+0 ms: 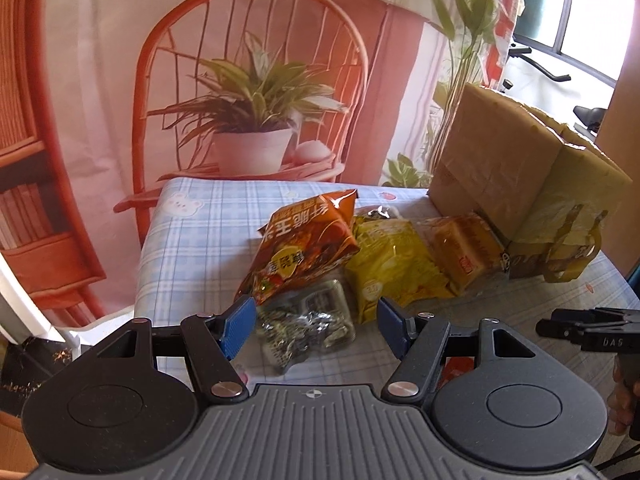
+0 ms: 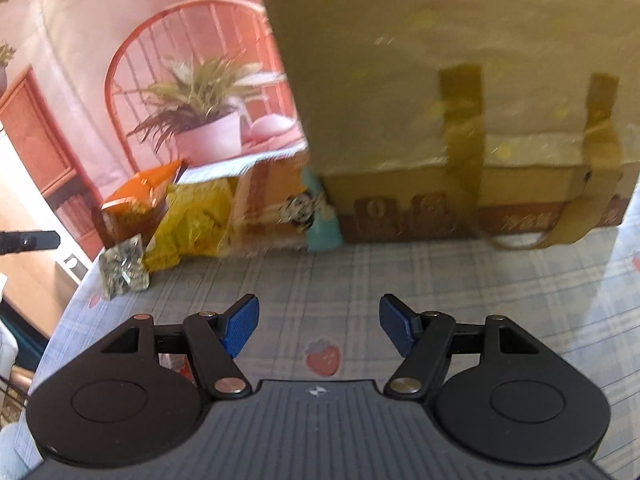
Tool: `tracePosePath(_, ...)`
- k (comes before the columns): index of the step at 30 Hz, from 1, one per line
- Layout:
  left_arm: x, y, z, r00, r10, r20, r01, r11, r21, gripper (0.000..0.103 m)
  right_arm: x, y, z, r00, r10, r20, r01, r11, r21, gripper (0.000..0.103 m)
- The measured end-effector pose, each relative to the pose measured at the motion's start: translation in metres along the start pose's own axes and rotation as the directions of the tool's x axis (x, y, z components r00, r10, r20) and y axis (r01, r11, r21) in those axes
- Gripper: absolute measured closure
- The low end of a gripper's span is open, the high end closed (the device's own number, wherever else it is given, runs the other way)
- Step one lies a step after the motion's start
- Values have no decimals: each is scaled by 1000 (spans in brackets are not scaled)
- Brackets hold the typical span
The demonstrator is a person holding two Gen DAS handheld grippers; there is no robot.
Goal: Organize snacks
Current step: 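Grasp the silver foil candy packet with the left tool while the right tool grasps the red packet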
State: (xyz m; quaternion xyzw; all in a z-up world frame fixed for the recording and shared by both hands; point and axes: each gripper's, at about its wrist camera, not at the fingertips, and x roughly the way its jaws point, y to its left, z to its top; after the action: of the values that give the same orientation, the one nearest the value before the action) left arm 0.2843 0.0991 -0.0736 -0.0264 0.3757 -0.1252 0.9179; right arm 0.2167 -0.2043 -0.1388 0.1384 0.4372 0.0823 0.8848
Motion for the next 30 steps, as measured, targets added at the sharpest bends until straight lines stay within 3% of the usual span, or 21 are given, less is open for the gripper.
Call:
tracePosePath(5, 3, 0, -9, 1000, 1, -14, -1, 1000, -10, 34, 16, 25, -9, 996, 59, -66, -64, 995, -77, 33)
tracePosePath(9, 4, 1, -14, 1000, -5, -24, 5, 1000, -10, 34, 31, 53, -17, 987, 105, -124, -124, 981, -150, 23)
tracePosePath(18, 9, 5, -20, 999, 5, -43, -6, 1000, -19, 34, 56, 97, -36, 978, 85, -189, -145, 931, -336, 19)
tracePosePath(21, 14, 5, -22, 998, 14, -54, -15, 1000, -27, 31, 58, 101, -38, 982, 58, -181, -125, 916, -382, 25)
tracePosePath(23, 19, 5, -22, 998, 30, -58, -31, 999, -28, 30, 56, 100, -39, 984, 49, -172, -114, 912, -395, 39)
tracePosePath(30, 47, 7, -18, 996, 51, -75, -56, 996, -73, 26, 47, 72, -31, 988, 34, -150, -76, 955, -287, 41)
